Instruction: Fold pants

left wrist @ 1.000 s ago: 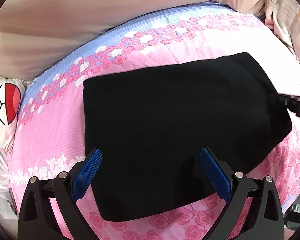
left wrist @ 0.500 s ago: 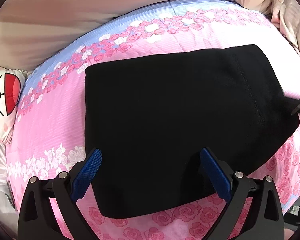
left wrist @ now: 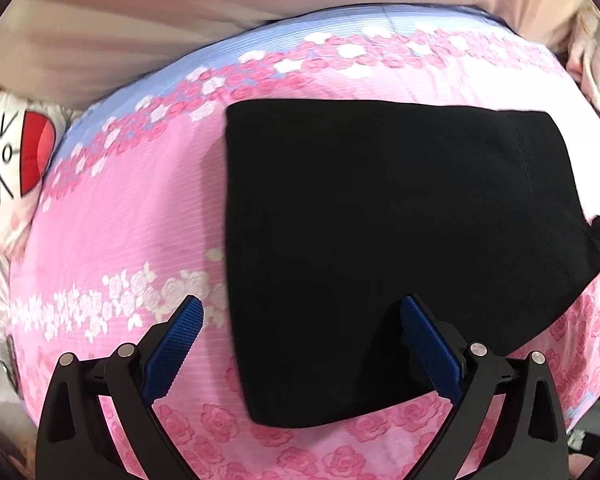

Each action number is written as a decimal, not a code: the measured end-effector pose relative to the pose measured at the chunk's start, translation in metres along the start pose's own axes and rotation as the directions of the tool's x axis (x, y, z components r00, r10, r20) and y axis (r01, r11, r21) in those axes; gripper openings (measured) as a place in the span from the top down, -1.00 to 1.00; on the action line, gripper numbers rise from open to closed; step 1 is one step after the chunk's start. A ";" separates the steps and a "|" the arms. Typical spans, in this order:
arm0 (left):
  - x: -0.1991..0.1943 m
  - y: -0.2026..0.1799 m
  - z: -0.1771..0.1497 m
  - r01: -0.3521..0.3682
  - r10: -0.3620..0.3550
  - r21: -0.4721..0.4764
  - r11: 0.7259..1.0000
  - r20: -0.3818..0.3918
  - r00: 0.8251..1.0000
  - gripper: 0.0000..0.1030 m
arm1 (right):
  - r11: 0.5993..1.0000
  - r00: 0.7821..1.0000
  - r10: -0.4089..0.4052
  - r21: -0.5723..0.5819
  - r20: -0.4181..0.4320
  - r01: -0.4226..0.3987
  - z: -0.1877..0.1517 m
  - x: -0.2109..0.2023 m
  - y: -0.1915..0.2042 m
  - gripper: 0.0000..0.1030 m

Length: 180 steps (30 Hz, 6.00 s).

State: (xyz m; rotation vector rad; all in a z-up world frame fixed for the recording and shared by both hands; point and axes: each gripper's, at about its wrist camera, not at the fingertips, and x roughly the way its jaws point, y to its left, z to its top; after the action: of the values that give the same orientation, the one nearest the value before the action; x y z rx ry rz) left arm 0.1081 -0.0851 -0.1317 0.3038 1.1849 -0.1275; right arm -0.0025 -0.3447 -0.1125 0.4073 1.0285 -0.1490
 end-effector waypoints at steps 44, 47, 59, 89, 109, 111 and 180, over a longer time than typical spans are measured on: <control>-0.033 0.010 -0.018 0.417 -0.430 -0.110 0.902 -0.153 0.890 0.00 | 0.978 0.983 0.183 0.097 0.020 -0.184 -0.001 -0.030 -0.028 0.12; -0.049 0.014 -0.011 0.372 -0.383 -0.099 0.923 -0.135 0.914 0.01 | 0.993 0.993 0.113 0.032 0.020 -0.114 0.009 -0.015 -0.040 0.52; -0.044 -0.074 0.008 -0.052 0.046 0.280 0.958 0.026 0.999 -0.63 | 0.935 0.941 0.339 -0.100 -0.026 -0.340 0.007 0.008 -0.028 0.59; 0.009 -0.106 0.012 -0.150 0.153 0.134 0.980 -0.015 0.988 -0.80 | 0.872 0.852 0.473 -0.017 -0.222 -0.489 0.032 0.062 -0.048 0.76; 0.012 -0.110 0.012 -0.149 0.148 0.142 0.979 0.018 0.989 -0.90 | 0.836 0.828 0.545 0.015 -0.132 -0.548 0.076 0.075 -0.048 0.53; 0.014 -0.106 0.012 -0.131 0.130 0.126 0.983 0.016 0.991 -0.90 | 0.840 0.827 0.539 0.034 -0.158 -0.541 0.081 0.085 -0.043 0.49; 0.006 -0.051 0.015 0.032 -0.031 0.060 0.998 -0.025 0.999 -0.90 | 0.999 0.997 0.023 0.048 -0.073 -0.020 -0.019 -0.040 -0.055 0.50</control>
State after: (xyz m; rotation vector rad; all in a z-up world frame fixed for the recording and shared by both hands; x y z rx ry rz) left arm 0.1110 -0.1377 -0.1408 0.3403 1.2112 -0.1880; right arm -0.0555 -0.3905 -0.1015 0.4698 1.0940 -0.1405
